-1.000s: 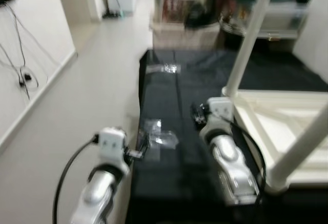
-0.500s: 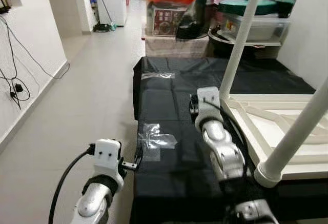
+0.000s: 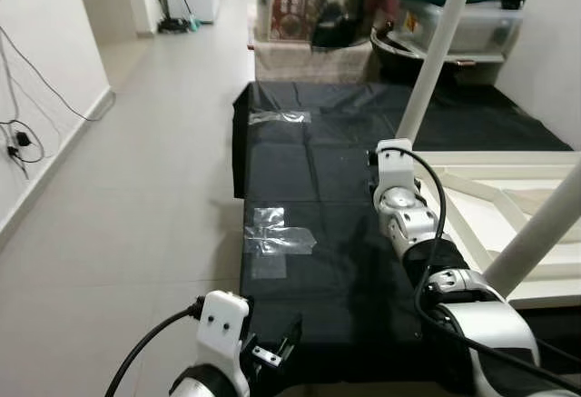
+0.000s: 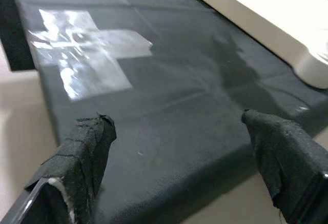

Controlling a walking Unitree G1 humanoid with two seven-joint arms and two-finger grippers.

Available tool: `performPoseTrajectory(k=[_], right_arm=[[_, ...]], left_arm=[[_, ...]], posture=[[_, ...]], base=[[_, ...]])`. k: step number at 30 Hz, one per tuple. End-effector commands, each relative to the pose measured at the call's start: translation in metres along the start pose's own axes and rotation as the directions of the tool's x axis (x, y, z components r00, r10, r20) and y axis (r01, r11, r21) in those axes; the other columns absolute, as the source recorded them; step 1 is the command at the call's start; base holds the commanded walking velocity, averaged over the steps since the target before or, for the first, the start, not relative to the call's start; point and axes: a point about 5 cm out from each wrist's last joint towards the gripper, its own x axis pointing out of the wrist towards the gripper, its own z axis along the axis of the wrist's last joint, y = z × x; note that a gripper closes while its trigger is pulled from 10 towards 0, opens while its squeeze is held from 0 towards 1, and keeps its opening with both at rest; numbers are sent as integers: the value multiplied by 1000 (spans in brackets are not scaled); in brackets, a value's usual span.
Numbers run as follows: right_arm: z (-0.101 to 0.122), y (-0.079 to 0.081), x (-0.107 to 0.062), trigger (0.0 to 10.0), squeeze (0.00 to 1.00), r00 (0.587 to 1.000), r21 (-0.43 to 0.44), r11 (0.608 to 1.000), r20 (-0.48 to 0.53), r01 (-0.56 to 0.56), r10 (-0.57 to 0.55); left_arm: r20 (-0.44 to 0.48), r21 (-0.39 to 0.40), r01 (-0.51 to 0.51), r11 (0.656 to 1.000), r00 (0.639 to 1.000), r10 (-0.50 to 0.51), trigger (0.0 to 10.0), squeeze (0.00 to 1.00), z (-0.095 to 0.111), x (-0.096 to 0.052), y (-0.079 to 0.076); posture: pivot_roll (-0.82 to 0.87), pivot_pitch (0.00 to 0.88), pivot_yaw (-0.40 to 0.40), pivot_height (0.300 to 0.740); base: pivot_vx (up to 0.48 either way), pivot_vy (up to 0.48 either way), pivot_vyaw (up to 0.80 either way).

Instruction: Building children table

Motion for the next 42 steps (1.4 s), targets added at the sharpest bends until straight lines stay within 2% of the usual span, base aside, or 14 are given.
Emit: performPoseTrajectory(k=[1, 12, 18, 20, 25, 31, 33, 34, 36, 37, 38, 39, 40, 42], right_arm=[[1, -5, 2, 10000, 0, 1000, 21, 1000, -19, 15, -15], [-2, -38, 10, 10000, 0, 987, 13, 989, -73, 147, -146], [-30, -34, 9, 10000, 0, 962, 140, 983, -261, 116, -77], [-37, -30, 9, 0, 0, 950, 210, 974, -312, 80, -10], [-33, -20, 8, 0, 0, 953, 207, 977, -284, -47, 105], [-14, 7, 2, 0, 0, 913, -9, 929, -188, -371, 362], [-12, 20, -2, 0, 0, 850, -128, 847, -192, -516, 490], [-12, 20, -2, 0, 0, 850, -128, 847, -192, -516, 490], [-16, 34, -9, 0, 0, 731, -252, 686, -224, -683, 645], [-16, 34, -9, 0, 0, 731, -252, 686, -224, -683, 645], [-21, 39, -14, 0, 0, 633, -286, 568, -258, -772, 730], [-21, 39, -14, 0, 0, 633, -286, 568, -258, -772, 730], [-24, 41, -18, 0, 0, 563, -301, 485, -286, -821, 776], [-41, 38, -27, 0, 0, 373, -344, 243, -385, -907, 844]], left_arm=[[-18, -8, 12, 1000, 1000, -12, 10000, 0, 0, -3, -4], [-46, -36, 33, 999, 998, -35, 10000, 0, 1, -15, -16], [-58, -51, 24, 998, 998, -26, 10000, 0, 1, -19, -18], [-59, -52, 14, 999, 998, -17, 10000, 0, 2, -19, -18], [-58, -48, 2, 999, 998, -4, 10000, 0, 3, -19, -17], [-42, -29, -27, 999, 999, 26, 10000, 0, 7, -15, -9], [-30, -16, -40, 999, 999, 39, 10000, 0, 10, -11, -5], [-30, -16, -40, 999, 999, 39, 10000, 0, 10, -11, -5], [-16, 3, -58, 998, 998, 58, 10000, 0, 12, -7, 1], [-16, 3, -58, 998, 998, 58, 10000, 0, 12, -7, 1], [-5, 10, -68, 998, 998, 68, 10000, 0, 14, -5, 4], [-5, 10, -68, 998, 998, 68, 10000, 0, 14, -5, 4], [1, 14, -74, 997, 997, 74, 10000, 0, 15, -3, 5], [11, 26, -82, 996, 997, 82, 10000, 0, 16, 1, 9]], posture=[[133, 188, -89, 740], [120, 218, -81, 740], [105, 222, -86, 740], [105, 225, -89, 740], [104, 223, -92, 740], [105, 212, -85, 740], [105, 203, -87, 740], [105, 203, -87, 740], [103, 192, -84, 740], [103, 192, -84, 740], [104, 177, -85, 740], [104, 177, -85, 740], [104, 177, -85, 740], [96, 140, -76, 740]], base=[[0, 0, 0], [0, 0, 0], [0, 0, 0], [0, 0, 0], [0, 0, 0], [0, 0, 0], [0, 0, 0], [0, 0, 0], [0, 0, 0], [0, 0, 0], [0, 0, 0], [0, 0, 0], [0, 0, 0], [0, 0, 0]])
